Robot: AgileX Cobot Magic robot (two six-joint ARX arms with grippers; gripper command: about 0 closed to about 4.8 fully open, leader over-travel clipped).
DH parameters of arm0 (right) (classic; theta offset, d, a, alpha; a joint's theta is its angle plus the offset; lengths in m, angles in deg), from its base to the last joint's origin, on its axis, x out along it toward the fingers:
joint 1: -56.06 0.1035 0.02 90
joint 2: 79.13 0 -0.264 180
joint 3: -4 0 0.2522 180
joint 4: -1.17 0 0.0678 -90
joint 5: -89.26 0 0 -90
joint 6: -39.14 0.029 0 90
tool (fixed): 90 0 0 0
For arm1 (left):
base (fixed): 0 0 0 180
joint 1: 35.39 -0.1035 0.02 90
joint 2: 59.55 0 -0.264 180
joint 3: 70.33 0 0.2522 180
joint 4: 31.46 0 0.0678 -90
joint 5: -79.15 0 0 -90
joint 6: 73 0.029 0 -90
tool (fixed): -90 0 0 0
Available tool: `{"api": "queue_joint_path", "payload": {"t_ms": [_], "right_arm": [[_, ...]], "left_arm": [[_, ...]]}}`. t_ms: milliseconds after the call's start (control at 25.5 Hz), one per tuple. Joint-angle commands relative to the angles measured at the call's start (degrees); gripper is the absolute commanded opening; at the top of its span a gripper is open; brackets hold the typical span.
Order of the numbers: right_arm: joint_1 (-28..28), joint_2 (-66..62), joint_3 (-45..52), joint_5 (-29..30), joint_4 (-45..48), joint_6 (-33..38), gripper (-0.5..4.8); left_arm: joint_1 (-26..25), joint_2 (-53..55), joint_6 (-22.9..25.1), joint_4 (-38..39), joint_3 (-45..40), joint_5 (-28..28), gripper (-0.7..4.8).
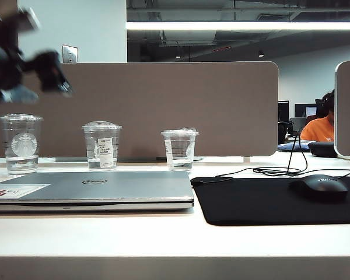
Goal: Pick up the coffee cup on the middle and place it on the right side of the laptop.
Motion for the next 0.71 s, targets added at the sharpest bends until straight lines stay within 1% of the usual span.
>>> {"api": "queue_joint_path", "payload": {"t_ms": [39, 79, 118, 196, 354, 471, 589, 707], "right_arm": [[0.17, -7.96, -8.76, 4.44, 0.55, -0.15, -0.05], [0.85, -10.67, -11.32, 4.50, 0.50, -0.15, -0.05], [1.20, -12.22, -12.63, 4.55, 0.50, -0.15, -0.05], [1.27, -14.51, -14.23, 4.52, 0.20, -0.20, -0.05], [1.97, -16.81, -14.58, 4.48, -0.15, -1.53, -0.05], [2.05, -17.92, -14.56, 4.48, -2.19, -2.40, -0.05], [2.08, -18.58, -14.56, 4.31, -4.07, -4.28, -0.05], [2.08, -18.86, -14.53, 3.58, -4.46, -4.33, -0.05]], "left_arm": [[0.11, 9.77, 0.24, -6.95, 3.93, 0.85, 4.79], [0.11, 14.27, 0.22, -9.60, 6.32, 0.20, 4.79], [0.11, 16.55, 0.24, -10.71, 7.89, 0.07, 4.79], [0.11, 20.11, 0.28, -10.56, 11.15, -0.13, 4.79], [0.11, 27.61, 0.24, -7.41, 19.50, -0.26, 4.79], [0.13, 31.89, 0.24, -3.50, 25.38, -0.24, 4.79], [0.17, 34.86, 0.24, -0.81, 29.68, -0.17, 4.79], [0.28, 37.68, 0.24, 0.17, 33.77, 0.04, 4.79]]}}
